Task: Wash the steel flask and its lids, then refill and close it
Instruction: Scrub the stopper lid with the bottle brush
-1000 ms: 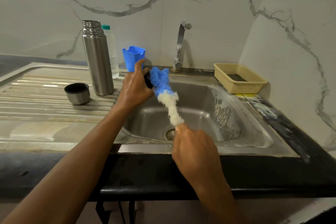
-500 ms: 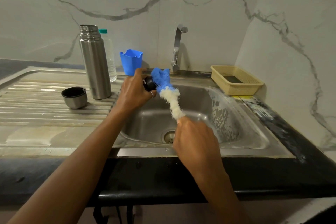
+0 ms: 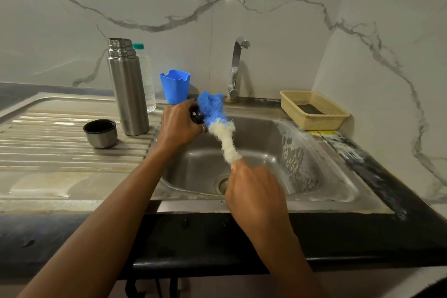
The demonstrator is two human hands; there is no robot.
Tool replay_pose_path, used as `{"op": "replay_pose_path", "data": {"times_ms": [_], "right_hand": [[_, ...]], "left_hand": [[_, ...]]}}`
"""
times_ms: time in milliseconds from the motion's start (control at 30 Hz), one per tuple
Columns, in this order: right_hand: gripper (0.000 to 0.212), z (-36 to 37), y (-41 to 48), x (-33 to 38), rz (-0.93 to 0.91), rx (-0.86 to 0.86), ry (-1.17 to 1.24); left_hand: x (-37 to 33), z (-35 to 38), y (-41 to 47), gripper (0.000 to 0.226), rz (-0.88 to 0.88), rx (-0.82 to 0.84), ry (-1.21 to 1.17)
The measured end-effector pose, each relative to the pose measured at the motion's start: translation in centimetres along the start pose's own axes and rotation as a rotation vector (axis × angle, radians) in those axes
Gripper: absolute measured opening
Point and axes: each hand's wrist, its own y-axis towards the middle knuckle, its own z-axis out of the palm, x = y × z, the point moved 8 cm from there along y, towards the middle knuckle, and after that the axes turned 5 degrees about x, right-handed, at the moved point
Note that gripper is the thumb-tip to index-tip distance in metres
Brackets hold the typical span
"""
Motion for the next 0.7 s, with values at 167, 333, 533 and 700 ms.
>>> {"op": "replay_pose_path", "data": {"times_ms": [167,333,533,700], "right_hand": [[0.025,0.6,-0.5,0.3,0.003,0.019,0.000],[0.026,-0.7,0.9,0.2,0.021,-0.031,-0.033],[0.029,-0.6,0.0,-0.2,-0.012,-0.038,0.068],[0.030,-2.2,0.9,-0.3,-0.014,-0.088,0.065]], "left_hand": [[0.9,-0.6,-0.1,0.049,-0.030,-0.010,0.015],[-0.8,-0.5,-0.2,0.050,-0.012,-0.002,0.005],[0.7,-0.9,-0.2,0.050,-0.089,0.032,-0.177],[0.1,-0.5,-0.1,0.062,-0.073,0.057,-0.315]]}}
